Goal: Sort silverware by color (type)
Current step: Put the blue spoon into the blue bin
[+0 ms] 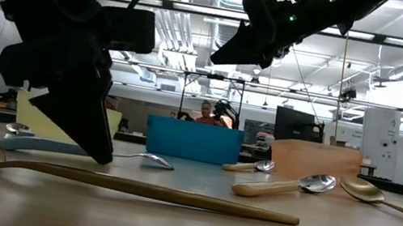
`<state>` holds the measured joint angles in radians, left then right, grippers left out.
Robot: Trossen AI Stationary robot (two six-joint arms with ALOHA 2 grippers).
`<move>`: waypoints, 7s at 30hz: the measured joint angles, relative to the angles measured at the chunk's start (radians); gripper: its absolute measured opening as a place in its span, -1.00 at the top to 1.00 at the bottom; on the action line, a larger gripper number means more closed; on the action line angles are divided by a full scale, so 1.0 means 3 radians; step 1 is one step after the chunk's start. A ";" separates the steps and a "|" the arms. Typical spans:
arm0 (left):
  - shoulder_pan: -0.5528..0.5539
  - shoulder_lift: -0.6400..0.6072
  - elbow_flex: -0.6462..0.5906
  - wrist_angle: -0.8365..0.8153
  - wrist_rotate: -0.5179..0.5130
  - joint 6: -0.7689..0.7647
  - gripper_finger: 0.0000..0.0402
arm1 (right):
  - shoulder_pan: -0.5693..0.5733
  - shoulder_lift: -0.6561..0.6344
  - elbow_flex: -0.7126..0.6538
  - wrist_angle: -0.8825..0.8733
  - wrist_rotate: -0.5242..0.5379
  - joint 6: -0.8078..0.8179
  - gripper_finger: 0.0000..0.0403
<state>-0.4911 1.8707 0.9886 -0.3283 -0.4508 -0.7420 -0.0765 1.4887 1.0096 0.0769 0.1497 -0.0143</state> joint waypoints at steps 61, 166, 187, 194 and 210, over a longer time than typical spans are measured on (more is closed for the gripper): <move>0.0553 -0.2357 -0.0340 0.1359 0.0448 0.3247 0.99 | 0.0333 -0.0609 -0.0303 0.0339 -0.0003 -0.0323 0.67; 0.1583 -0.3874 -0.1645 0.1989 0.0067 0.4290 0.25 | -0.0743 0.1110 0.2592 -0.2322 0.0051 0.2284 0.82; 0.1584 -0.3956 -0.1645 0.1785 0.0044 0.4267 0.25 | -0.1119 0.2497 0.4285 -0.3897 -0.0358 0.2799 0.82; 0.1584 -0.3950 -0.1645 0.1786 0.0046 0.4266 0.25 | -0.1217 0.2677 0.4312 -0.3879 -0.0414 0.2933 0.81; 0.1584 -0.3948 -0.1645 0.1784 0.0047 0.4264 0.25 | -0.1241 0.2939 0.4311 -0.3765 -0.0531 0.3217 0.81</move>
<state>-0.0158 0.6865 0.4950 0.2070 -0.4366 0.5373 -0.4489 2.3703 2.3028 -1.0526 -0.0096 0.9508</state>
